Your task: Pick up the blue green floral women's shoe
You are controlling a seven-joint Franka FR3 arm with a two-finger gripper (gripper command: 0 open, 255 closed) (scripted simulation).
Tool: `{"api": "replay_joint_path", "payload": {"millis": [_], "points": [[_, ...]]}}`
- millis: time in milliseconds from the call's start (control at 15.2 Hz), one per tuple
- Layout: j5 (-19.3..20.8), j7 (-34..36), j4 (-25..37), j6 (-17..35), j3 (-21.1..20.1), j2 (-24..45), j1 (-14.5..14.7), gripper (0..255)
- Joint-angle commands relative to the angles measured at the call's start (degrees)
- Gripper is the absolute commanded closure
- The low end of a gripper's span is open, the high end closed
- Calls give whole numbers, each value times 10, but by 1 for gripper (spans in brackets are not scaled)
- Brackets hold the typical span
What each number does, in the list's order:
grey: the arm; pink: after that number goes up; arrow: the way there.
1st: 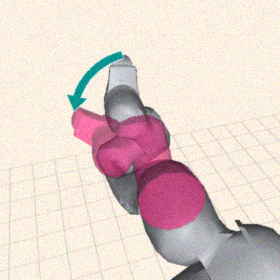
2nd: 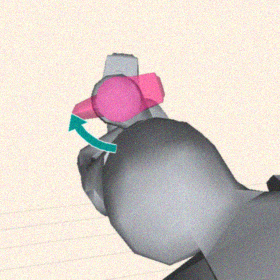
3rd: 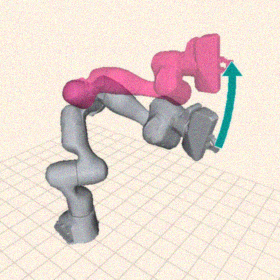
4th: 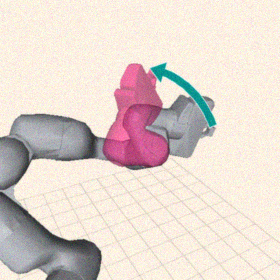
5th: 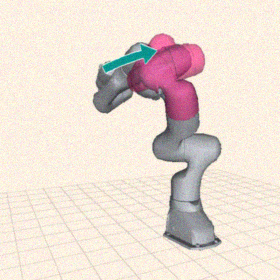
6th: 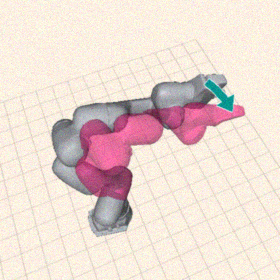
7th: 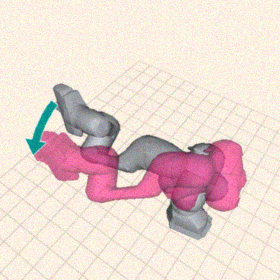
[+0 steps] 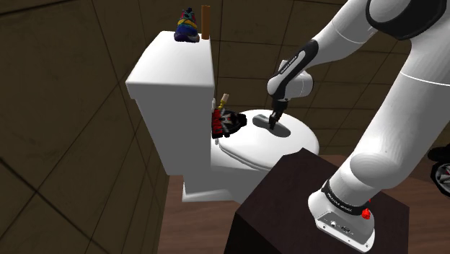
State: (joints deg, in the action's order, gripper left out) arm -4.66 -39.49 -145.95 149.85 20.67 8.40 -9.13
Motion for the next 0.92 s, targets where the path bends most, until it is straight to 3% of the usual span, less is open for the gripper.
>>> {"api": "replay_joint_path", "payload": {"millis": [0,858], "points": [[0,0,0,1,0,1,0,255],[65,47,8,-98,13,-96,4,255]]}}
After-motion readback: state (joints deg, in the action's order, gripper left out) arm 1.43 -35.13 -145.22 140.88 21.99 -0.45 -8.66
